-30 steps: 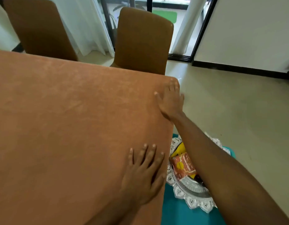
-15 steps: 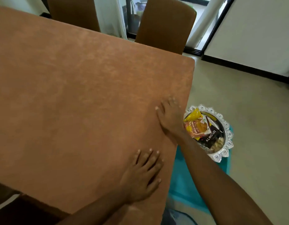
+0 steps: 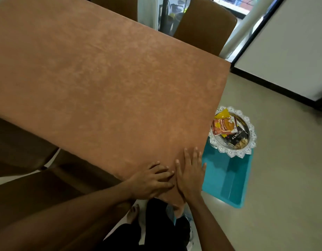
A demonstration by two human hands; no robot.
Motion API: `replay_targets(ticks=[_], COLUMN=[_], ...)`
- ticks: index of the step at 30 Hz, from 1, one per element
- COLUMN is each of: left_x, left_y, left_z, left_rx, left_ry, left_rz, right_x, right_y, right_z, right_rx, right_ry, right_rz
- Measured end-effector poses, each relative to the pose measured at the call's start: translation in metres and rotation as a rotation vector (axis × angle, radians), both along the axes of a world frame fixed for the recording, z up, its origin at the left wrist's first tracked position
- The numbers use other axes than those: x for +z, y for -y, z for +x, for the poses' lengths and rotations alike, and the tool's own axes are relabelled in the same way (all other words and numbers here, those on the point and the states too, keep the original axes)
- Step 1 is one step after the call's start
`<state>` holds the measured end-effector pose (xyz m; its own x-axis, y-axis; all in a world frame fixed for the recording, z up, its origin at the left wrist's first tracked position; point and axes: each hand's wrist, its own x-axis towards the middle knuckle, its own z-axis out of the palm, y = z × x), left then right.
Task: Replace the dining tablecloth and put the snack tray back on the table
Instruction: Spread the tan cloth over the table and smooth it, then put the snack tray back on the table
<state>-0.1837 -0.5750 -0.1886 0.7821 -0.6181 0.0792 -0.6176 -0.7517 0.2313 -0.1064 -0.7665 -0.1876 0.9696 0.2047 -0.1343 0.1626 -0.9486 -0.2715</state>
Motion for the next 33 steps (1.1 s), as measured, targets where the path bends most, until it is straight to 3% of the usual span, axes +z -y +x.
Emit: replay_targets(ticks=[5,10,13,15,18,24,33], left_x=[0.007,0.017,0.02,0.022,0.02,0.019,0.01], left_y=[-0.007,-0.007,-0.012,-0.014,-0.006,0.05,0.15], left_z=[-0.019,-0.009,0.019,0.041,0.073,0.158,0.322], left_rx=[-0.134,0.357,0.45,0.451,0.462,0.446,0.203], left_ry=[-0.008,-0.104,-0.122,-0.153,-0.183,-0.228,-0.183], left_rz=[-0.066,-0.281,-0.168,-0.103,-0.07,-0.11,-0.14], right_x=[0.002,-0.005,-0.004,-0.001,0.004,-0.013,-0.039], right_y=[-0.001,0.032,0.042,0.045,0.05,0.103,0.213], right_z=[-0.027,-0.09,-0.105,-0.1,-0.07,0.039,0.21], right_rx=[0.074,0.072,0.041,-0.029,-0.249,-0.659,-0.908], right_ry=[-0.034,-0.07,-0.105,-0.081,-0.075,-0.068,-0.099], right_rz=[0.003,0.09,0.141,0.289,0.549,0.75,0.656])
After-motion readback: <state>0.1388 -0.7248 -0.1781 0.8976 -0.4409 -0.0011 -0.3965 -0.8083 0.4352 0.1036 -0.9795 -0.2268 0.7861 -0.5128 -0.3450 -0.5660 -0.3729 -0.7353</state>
